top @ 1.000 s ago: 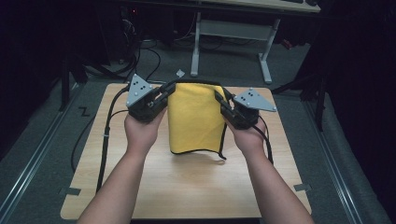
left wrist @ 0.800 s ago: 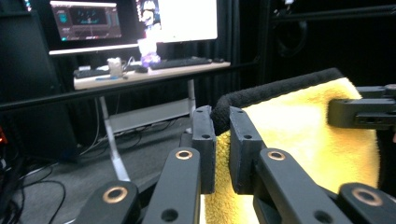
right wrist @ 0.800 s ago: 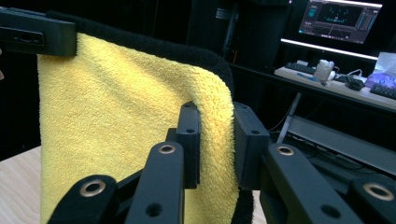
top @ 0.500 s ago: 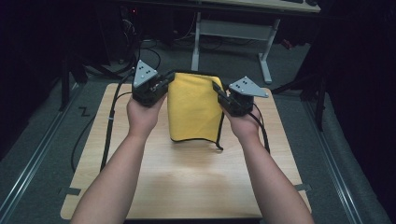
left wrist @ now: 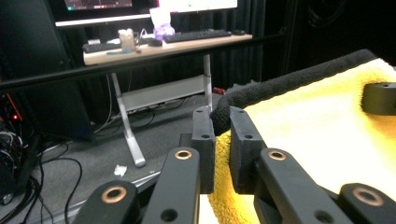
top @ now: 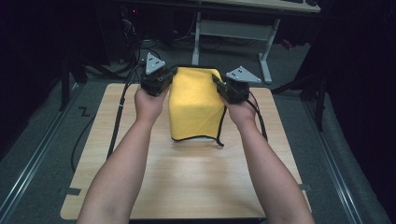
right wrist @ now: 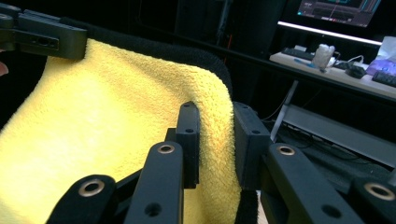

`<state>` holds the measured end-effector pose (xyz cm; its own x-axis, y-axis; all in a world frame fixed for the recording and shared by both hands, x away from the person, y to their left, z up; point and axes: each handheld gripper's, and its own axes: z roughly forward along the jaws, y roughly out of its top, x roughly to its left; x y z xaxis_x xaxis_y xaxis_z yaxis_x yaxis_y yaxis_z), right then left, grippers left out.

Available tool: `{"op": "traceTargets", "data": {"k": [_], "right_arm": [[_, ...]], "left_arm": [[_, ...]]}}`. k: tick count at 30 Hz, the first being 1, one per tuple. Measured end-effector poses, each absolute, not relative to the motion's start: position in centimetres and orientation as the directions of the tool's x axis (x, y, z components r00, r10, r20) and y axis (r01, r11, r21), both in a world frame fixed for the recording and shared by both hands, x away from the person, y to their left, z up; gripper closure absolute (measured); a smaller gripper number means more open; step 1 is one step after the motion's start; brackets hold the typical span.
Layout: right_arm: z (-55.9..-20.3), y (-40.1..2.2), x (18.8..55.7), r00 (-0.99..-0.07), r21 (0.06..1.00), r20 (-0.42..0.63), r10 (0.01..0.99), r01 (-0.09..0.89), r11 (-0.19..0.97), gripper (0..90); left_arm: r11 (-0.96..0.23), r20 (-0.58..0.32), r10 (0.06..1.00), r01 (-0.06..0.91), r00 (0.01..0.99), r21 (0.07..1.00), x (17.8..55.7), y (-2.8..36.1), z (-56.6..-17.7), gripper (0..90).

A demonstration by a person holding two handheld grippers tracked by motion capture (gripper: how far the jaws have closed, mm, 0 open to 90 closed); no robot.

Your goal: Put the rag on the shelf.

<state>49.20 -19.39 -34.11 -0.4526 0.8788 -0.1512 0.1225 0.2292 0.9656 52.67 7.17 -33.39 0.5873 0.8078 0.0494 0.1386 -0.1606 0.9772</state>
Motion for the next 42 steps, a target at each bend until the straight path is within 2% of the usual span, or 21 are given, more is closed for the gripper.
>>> {"op": "traceTargets", "data": {"k": [3, 5, 7, 9, 14, 16, 30, 42], "right_arm": [[-34.8, -19.6, 49.9, -0.46, 0.957, -0.173, 0.871, 0.13, 0.259, 74.9], [-35.1, -19.7, 50.2, -0.462, 0.951, -0.177, 0.869, 0.145, 0.271, 74.8], [-35.7, -20.0, 50.7, -0.479, 0.946, -0.148, 0.865, 0.188, 0.266, 74.6], [-36.7, -20.2, 51.2, -0.494, 0.934, -0.129, 0.86, 0.231, 0.273, 74.6], [-37.7, -20.4, 51.5, -0.507, 0.926, -0.112, 0.855, 0.26, 0.275, 75.1], [-38.0, -20.8, 51.8, -0.513, 0.927, -0.052, 0.857, 0.294, 0.233, 75.2], [-38.4, -21.6, 52.3, -0.505, 0.901, -0.023, 0.863, 0.363, 0.236, 78.1], [-39.8, -22.0, 52.9, -0.515, 0.884, 0.013, 0.857, 0.407, 0.231, 74.9]], "left_arm": [[-0.179, 0.048, 0.808, 0.167, 0.588, 0.969, 53.3, 7.0, -34.2, 82.3], [-0.164, 0.009, 0.797, 0.201, 0.604, 0.966, 53.7, 7.1, -35.0, 82.8], [-0.142, -0.036, 0.794, 0.243, 0.607, 0.96, 54.1, 7.3, -36.0, 83.1], [-0.155, -0.042, 0.792, 0.267, 0.609, 0.951, 54.3, 7.3, -36.9, 83.3], [-0.177, -0.056, 0.785, 0.309, 0.617, 0.934, 54.6, 7.3, -38.6, 83.5], [-0.177, -0.075, 0.779, 0.332, 0.623, 0.926, 54.8, 7.4, -39.1, 83.4], [-0.215, -0.083, 0.762, 0.372, 0.642, 0.903, 54.4, 6.7, -41.0, 83.9], [-0.235, -0.099, 0.756, 0.41, 0.647, 0.881, 54.3, 6.8, -42.6, 83.9]]}}
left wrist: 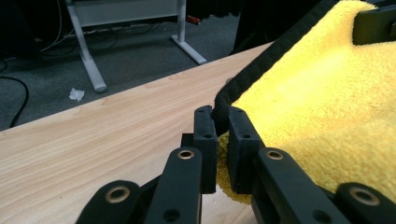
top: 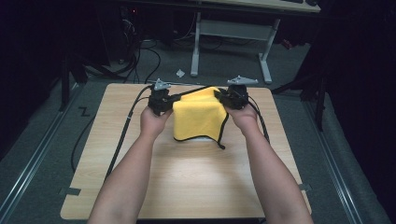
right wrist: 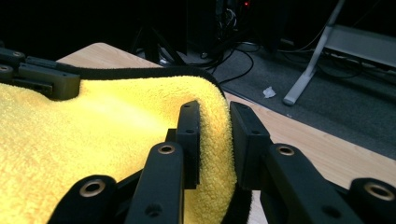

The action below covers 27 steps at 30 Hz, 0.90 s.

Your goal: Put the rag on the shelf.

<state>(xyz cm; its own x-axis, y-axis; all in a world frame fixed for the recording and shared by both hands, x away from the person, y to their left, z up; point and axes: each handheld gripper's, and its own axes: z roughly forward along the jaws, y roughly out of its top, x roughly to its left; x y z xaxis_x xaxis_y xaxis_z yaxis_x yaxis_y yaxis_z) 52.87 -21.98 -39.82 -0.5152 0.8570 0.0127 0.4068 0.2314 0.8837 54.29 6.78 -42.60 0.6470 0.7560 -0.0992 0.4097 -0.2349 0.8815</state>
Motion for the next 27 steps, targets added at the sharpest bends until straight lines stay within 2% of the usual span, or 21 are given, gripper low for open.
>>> {"op": "traceTargets", "data": {"k": [6, 17, 27], "right_arm": [[-40.5, -22.2, 53.0, -0.508, 0.88, 0.054, 0.86, 0.431, 0.2, 71.8], [-41.5, -22.1, 53.1, -0.516, 0.863, 0.088, 0.852, 0.466, 0.194, 78.4], [-42.6, -22.3, 53.2, -0.511, 0.852, 0.134, 0.849, 0.497, 0.164, 76.9]], "left_arm": [[-0.233, -0.103, 0.754, 0.411, 0.648, 0.881, 53.9, 7.4, -43.1, 83.9], [-0.24, -0.136, 0.736, 0.444, 0.663, 0.863, 53.6, 7.5, -45.3, 83.9], [-0.232, -0.163, 0.726, 0.461, 0.668, 0.857, 53.3, 8.0, -46.0, 83.7]]}}
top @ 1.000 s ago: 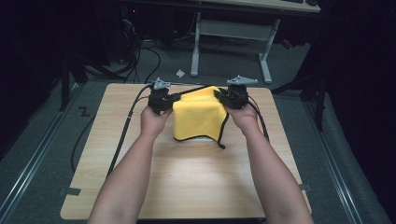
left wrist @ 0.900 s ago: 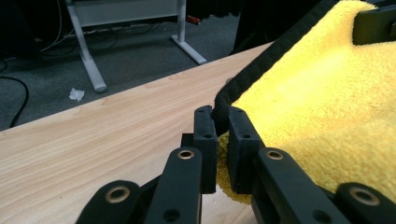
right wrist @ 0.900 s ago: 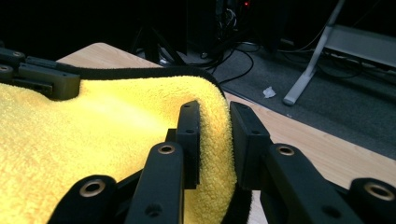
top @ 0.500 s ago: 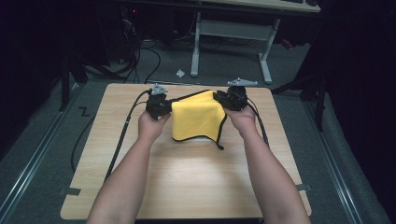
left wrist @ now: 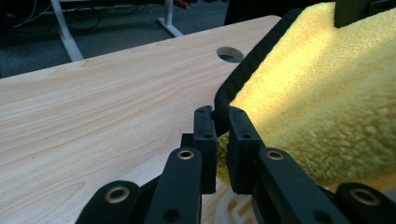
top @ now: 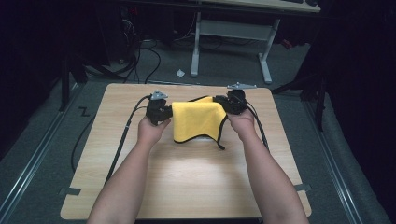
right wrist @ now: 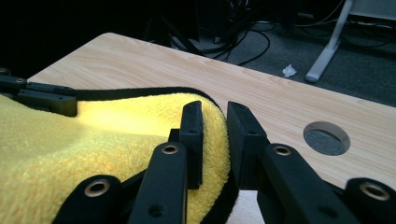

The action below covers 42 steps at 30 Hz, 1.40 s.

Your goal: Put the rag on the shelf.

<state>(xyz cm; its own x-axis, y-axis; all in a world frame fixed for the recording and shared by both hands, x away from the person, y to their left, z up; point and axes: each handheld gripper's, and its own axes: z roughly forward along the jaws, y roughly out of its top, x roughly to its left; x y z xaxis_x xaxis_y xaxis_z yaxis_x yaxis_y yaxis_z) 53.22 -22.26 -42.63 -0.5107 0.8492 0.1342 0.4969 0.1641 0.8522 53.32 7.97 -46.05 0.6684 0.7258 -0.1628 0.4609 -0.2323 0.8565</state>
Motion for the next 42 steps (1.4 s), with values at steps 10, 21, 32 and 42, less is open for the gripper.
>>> {"op": "traceTargets", "data": {"k": [10, 21, 32, 42], "right_arm": [[-42.4, -23.2, 53.2, -0.43, 0.87, 0.072, 0.9, 0.469, 0.155, 58.4], [-42.0, -24.4, 53.0, -0.387, 0.883, 0.033, 0.921, 0.443, 0.154, 55.2], [-43.0, -26.6, 52.1, -0.357, 0.874, 0.017, 0.934, 0.458, 0.159, 55.0], [-44.0, -27.8, 49.2, -0.378, 0.867, -0.047, 0.925, 0.444, 0.225, 52.4]], "left_arm": [[-0.232, -0.172, 0.732, 0.479, 0.66, 0.847, 53.3, 8.1, -46.1, 76.9], [-0.207, -0.181, 0.763, 0.5, 0.62, 0.841, 53.4, 8.9, -45.9, 65.6], [-0.19, -0.18, 0.786, 0.508, 0.591, 0.84, 53.0, 10.6, -46.3, 60.8], [-0.178, -0.163, 0.817, 0.512, 0.552, 0.84, 51.0, 13.8, -47.5, 58.4]]}}
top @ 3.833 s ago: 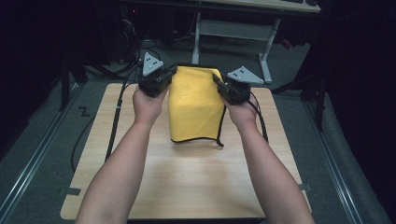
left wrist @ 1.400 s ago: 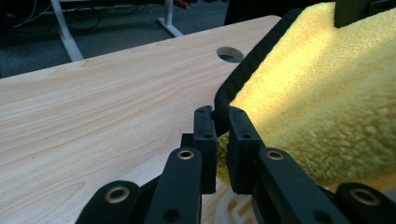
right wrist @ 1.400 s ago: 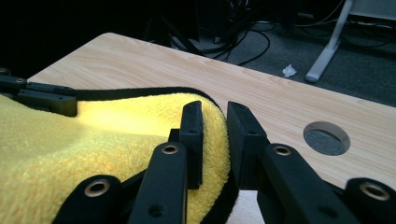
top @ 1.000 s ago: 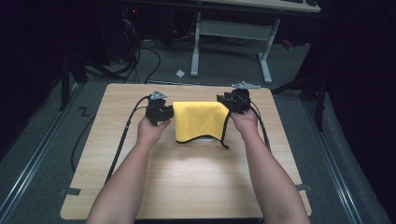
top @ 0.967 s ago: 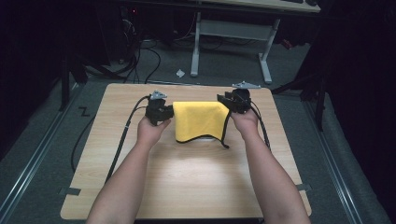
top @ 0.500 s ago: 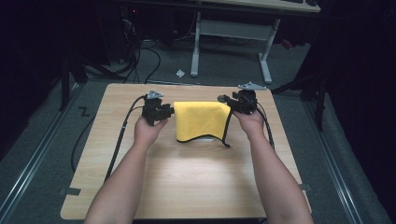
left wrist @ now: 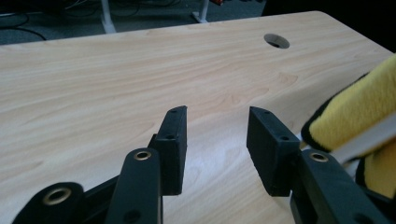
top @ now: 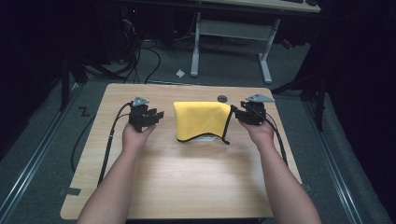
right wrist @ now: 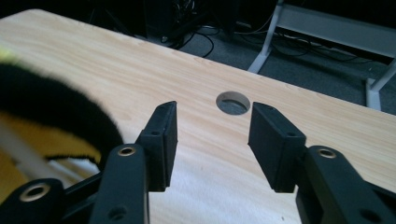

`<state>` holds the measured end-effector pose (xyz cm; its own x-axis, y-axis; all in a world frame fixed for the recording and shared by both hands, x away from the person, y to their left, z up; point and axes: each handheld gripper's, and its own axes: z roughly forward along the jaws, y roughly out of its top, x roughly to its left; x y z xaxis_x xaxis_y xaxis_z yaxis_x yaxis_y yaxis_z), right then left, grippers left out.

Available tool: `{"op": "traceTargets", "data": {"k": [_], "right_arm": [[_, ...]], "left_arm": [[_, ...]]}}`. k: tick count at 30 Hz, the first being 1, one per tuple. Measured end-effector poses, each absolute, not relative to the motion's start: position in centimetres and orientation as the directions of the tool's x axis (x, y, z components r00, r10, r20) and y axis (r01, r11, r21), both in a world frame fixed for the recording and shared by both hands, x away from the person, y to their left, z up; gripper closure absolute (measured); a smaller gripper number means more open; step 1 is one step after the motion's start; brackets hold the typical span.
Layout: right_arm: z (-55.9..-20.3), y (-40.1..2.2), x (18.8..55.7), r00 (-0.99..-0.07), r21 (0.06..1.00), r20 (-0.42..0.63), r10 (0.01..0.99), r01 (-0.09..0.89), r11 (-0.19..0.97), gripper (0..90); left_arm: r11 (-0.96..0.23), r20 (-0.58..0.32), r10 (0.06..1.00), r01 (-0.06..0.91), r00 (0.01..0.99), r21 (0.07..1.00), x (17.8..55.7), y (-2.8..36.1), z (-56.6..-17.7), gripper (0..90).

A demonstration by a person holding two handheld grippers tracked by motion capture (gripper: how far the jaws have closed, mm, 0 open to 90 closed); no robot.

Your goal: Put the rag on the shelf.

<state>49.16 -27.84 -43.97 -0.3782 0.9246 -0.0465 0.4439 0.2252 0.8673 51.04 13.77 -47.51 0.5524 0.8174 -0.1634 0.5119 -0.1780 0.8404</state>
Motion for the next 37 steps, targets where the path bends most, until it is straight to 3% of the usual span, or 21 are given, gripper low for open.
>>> {"op": "traceTargets", "data": {"k": [11, 19, 24, 26, 29, 32, 37], "right_arm": [[-44.8, -28.1, 42.4, -0.393, 0.896, -0.12, 0.911, 0.353, 0.27, 50.3], [-46.9, -26.7, 36.5, -0.43, 0.887, -0.142, 0.891, 0.344, 0.308, 49.1], [-48.5, -24.7, 33.7, -0.479, 0.866, -0.151, 0.865, 0.358, 0.35, 46.7], [-49.3, -23.8, 32.4, -0.491, 0.857, -0.158, 0.857, 0.363, 0.366, 45.9], [-51.2, -23.1, 31.3, -0.514, 0.839, -0.158, 0.843, 0.38, 0.389, 46.3], [-52.0, -22.9, 31.6, -0.523, 0.812, -0.184, 0.832, 0.396, 0.428, 46.3], [-52.1, -23.5, 32.0, -0.511, 0.818, -0.148, 0.847, 0.418, 0.395, 46.1]], "left_arm": [[-0.155, -0.182, 0.795, 0.484, 0.579, 0.861, 42.8, 16.2, -49.4, 54.0], [-0.148, -0.219, 0.764, 0.495, 0.607, 0.856, 36.4, 16.7, -50.9, 51.6], [-0.176, -0.221, 0.749, 0.509, 0.625, 0.842, 33.7, 15.9, -51.5, 49.6], [-0.241, -0.183, 0.73, 0.498, 0.658, 0.833, 32.5, 14.8, -52.0, 49.2], [-0.353, -0.083, 0.704, 0.45, 0.705, 0.82, 31.6, 12.9, -52.2, 48.3], [-0.333, -0.112, 0.7, 0.461, 0.705, 0.822, 32.0, 12.6, -52.2, 48.2], [-0.313, -0.127, 0.712, 0.475, 0.69, 0.822, 32.3, 13.3, -52.2, 48.2]]}}
